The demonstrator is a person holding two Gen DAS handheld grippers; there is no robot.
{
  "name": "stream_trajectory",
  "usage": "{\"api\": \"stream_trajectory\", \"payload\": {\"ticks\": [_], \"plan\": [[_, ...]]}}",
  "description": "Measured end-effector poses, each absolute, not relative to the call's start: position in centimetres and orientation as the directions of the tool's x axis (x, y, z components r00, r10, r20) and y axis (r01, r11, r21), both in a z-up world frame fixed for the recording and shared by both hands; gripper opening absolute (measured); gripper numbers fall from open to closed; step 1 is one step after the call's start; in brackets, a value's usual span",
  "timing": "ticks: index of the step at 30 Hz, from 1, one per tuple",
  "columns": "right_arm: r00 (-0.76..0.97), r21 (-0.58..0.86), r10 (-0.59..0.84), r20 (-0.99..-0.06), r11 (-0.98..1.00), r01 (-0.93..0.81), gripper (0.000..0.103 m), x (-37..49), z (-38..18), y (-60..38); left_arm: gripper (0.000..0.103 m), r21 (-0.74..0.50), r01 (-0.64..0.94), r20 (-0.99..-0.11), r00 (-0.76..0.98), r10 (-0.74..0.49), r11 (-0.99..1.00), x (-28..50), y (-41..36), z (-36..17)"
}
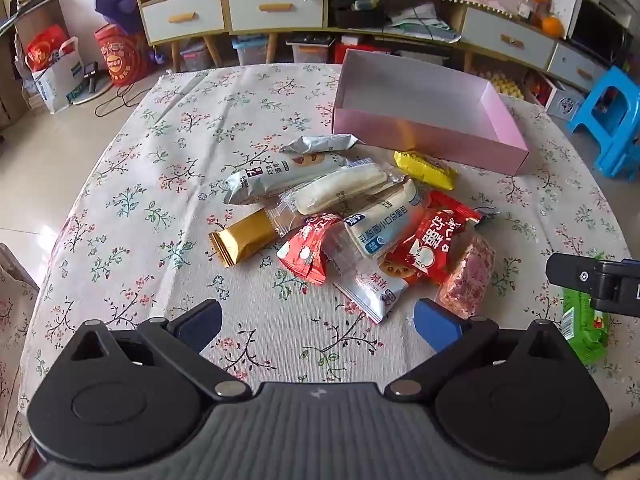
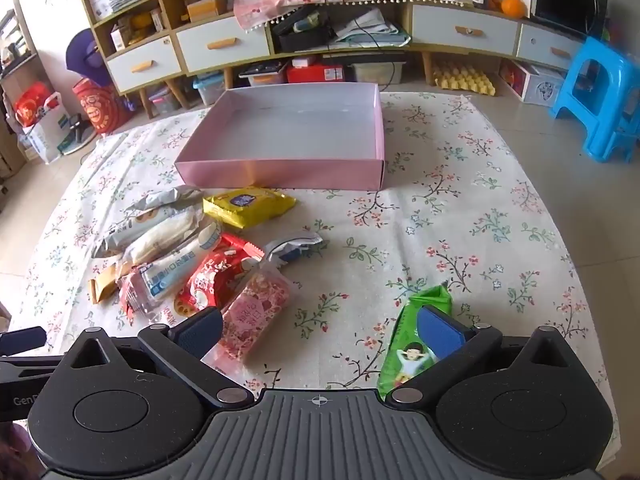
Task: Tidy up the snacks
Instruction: 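Move the right tool toward the yellow pack while the left tool approaches the white packet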
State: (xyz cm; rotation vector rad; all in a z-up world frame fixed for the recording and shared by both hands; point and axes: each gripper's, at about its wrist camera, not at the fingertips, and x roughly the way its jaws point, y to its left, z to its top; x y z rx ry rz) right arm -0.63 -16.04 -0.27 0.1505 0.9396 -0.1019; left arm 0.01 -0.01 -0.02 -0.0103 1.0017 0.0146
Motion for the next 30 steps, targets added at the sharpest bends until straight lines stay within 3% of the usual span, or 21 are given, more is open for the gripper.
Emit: {"api": "stream_trajectory", "payload": {"ticks": [30], "plan": [[0.595,0.069,-0.042,-0.802,0.984,0.162,0.103,-0.29,-0.25,-16.34,0.103,-0.018,-0.023,-0.833,0.553,-0.003,1.0,0.45,0.12,0.48]]}}
